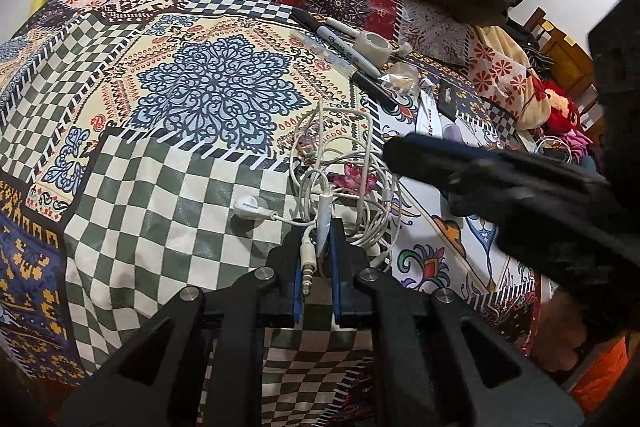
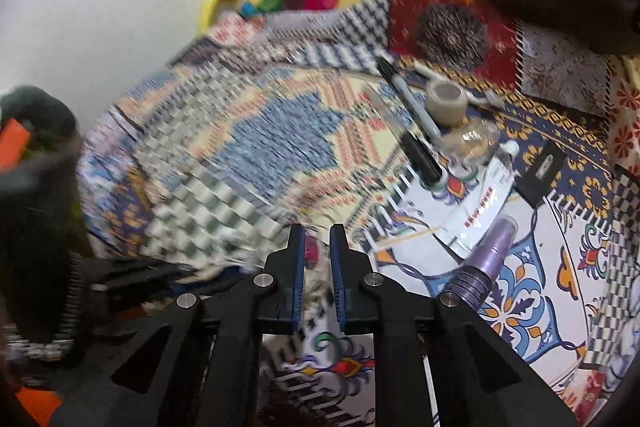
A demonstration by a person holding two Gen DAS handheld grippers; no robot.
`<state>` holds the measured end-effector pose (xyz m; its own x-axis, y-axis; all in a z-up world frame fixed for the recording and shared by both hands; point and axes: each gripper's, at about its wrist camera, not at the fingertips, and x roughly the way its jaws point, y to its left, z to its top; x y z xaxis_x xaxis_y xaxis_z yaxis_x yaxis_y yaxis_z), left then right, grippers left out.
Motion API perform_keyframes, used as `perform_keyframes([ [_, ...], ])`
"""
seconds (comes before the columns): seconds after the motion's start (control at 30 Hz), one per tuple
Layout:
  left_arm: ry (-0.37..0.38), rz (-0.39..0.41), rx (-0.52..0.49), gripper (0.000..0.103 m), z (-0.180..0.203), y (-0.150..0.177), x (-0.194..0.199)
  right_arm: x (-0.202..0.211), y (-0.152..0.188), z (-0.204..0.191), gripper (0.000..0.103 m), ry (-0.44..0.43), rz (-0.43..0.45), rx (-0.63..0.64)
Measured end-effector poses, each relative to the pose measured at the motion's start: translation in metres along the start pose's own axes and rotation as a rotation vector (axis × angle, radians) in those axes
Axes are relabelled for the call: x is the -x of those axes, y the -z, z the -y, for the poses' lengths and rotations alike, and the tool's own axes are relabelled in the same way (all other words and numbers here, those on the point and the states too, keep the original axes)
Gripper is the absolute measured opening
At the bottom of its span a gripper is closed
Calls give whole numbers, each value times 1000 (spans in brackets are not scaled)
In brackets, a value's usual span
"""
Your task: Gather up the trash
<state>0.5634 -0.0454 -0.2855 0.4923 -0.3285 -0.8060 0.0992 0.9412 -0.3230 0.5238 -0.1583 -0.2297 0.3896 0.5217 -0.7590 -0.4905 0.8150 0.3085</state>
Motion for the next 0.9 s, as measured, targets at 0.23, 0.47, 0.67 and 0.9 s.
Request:
perform_keyframes([
  [0.23, 9, 6, 2, 8, 2, 2, 0, -31, 1, -8, 12, 40, -151, 59],
  [0.47, 11, 3, 2, 8, 1, 3, -1, -40, 3, -10, 12, 67, -132, 82],
  [0.67, 18, 8, 13, 8, -1, 3, -1, -50, -3, -7, 9, 20, -143, 73],
  [0.9, -7, 14, 27, 6, -3, -2, -4, -7, -9, -5, 9, 15, -51, 35],
])
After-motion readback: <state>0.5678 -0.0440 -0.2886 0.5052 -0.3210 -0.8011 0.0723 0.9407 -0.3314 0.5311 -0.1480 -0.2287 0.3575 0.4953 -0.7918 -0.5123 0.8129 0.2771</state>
